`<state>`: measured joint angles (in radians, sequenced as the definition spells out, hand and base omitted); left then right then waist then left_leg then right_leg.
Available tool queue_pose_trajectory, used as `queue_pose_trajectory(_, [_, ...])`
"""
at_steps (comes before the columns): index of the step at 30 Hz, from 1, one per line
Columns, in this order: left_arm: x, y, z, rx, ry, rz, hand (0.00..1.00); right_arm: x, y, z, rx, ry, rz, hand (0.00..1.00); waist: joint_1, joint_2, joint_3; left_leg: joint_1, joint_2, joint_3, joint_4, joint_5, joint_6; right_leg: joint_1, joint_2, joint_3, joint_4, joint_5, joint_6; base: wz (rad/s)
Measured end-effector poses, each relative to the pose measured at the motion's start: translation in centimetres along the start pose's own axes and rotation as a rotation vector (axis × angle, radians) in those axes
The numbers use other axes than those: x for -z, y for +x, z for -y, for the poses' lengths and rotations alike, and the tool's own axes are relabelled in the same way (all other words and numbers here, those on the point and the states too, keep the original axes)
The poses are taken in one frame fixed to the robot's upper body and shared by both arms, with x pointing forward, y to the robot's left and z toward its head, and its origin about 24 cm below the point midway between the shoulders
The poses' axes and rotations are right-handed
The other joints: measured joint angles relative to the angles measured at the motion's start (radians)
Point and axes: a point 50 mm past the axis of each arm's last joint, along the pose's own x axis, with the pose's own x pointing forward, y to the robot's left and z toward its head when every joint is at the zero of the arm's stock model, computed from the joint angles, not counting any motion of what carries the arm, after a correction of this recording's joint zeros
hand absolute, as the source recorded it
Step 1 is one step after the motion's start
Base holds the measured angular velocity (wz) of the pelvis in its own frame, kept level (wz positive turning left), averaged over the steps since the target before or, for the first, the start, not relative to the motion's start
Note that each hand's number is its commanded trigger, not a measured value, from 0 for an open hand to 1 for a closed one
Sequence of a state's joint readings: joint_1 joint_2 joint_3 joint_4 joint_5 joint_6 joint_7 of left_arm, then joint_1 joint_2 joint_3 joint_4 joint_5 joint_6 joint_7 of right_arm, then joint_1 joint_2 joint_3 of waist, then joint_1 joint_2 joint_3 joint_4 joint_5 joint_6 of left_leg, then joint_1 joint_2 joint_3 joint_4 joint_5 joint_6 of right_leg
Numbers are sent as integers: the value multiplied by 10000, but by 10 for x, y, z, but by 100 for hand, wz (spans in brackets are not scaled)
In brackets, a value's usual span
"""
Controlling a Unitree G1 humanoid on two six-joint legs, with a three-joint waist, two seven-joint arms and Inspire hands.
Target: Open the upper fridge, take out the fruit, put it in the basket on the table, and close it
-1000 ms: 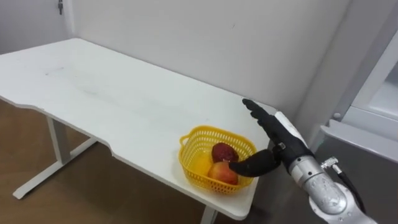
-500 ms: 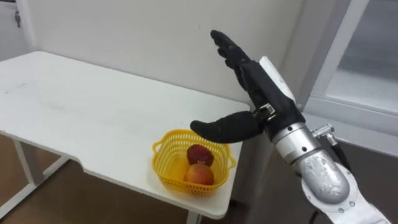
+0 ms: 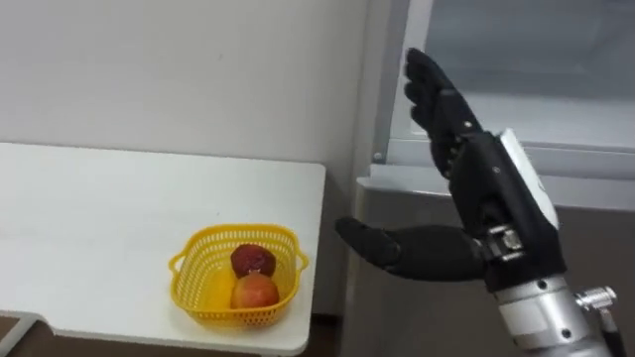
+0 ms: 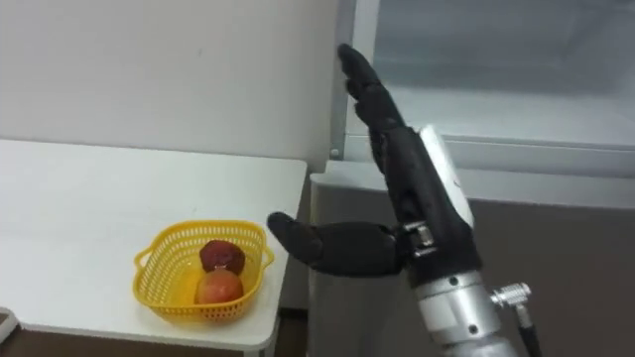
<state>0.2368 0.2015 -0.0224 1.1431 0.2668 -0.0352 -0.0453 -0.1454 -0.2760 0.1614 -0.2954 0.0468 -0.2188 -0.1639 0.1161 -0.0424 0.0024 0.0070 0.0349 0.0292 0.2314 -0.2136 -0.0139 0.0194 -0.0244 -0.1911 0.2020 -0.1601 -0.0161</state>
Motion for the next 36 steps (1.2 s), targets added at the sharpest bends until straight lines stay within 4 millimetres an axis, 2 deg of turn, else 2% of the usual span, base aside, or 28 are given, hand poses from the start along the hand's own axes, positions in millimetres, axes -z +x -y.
queue_pose_trajectory(3, [2,0,1,-126,-26,-117,0,11,-19,11,646,-163,-774,0,-494,65,30,72,15,149,-99,-8,11,-18,21,152,-26,2,5,-14])
queue_pose_trajectory(4, [2,0,1,-138,-28,-112,0,12,-22,14,836,-213,-902,0,-547,57,25,106,25,203,-115,-10,13,-16,37,226,-37,6,12,-22])
queue_pose_trajectory(6, [3,0,4,-107,-51,-144,0,16,-29,20,1366,-370,-1185,0,-592,177,39,229,62,413,-219,-17,15,-15,90,455,-86,37,26,-31])
queue_pose_trajectory(7, [4,0,6,-92,-72,-223,0,18,-35,24,1627,-483,-1386,0,-658,240,-25,282,74,504,-295,-16,16,-5,112,537,-167,78,31,-22])
queue_pose_trajectory(8, [4,0,7,-144,-88,-250,0,21,-44,26,1849,-547,-1678,0,-742,291,-38,338,70,538,-336,-16,17,16,112,569,-166,77,32,-16])
queue_pose_trajectory(11, [4,0,10,-329,-121,-259,0,38,-68,28,2076,-758,-2882,0,-905,381,-30,401,73,674,-354,-15,18,-8,120,691,-162,76,33,-13])
queue_pose_trajectory(13, [4,0,11,-364,-114,-252,0,49,-84,30,2306,-814,-3719,0,-979,391,-27,406,72,698,-350,-16,18,-10,116,722,-160,72,39,-9])
queue_pose_trajectory(17, [8,-1,14,-258,-105,-348,0,71,-115,33,2556,-1091,-5326,0,-1137,362,-31,523,75,1017,-409,-16,19,-21,122,940,-148,52,73,-12])
queue_pose_trajectory(24, [12,-2,15,-190,-359,-479,0,90,-146,45,3326,-1363,-6859,0,-1356,315,-63,726,64,1093,-541,-34,49,93,138,1054,-174,55,105,-5])
queue_pose_trajectory(28, [14,-2,15,-226,-578,-477,0,115,-188,47,4587,-904,-8941,0,-1429,294,-83,866,55,1094,-594,-36,50,224,130,1057,-226,43,119,-1])
queue_pose_trajectory(30, [14,-3,15,-235,-594,-456,0,128,-221,47,5446,-535,-10509,0,-1437,299,-90,862,52,1095,-603,-44,63,175,120,1056,-188,36,131,0])
queue_pose_trajectory(31, [14,-3,15,-236,-606,-482,0,131,-229,48,5622,-449,-10873,0,-1443,307,-89,875,50,1093,-601,-45,64,176,118,1059,-178,35,132,0])
queue_pose_trajectory(33, [16,-3,13,-333,-819,-539,0,133,-256,53,6583,-206,-11958,0,-1476,398,-87,868,42,1058,-603,-54,79,221,112,1058,-197,26,146,0])
queue_pose_trajectory(36, [20,-4,12,-390,-1001,-676,0,134,-277,62,7735,-266,-12671,0,-1564,438,-59,907,33,1015,-608,-57,85,287,106,1043,-215,18,156,3])
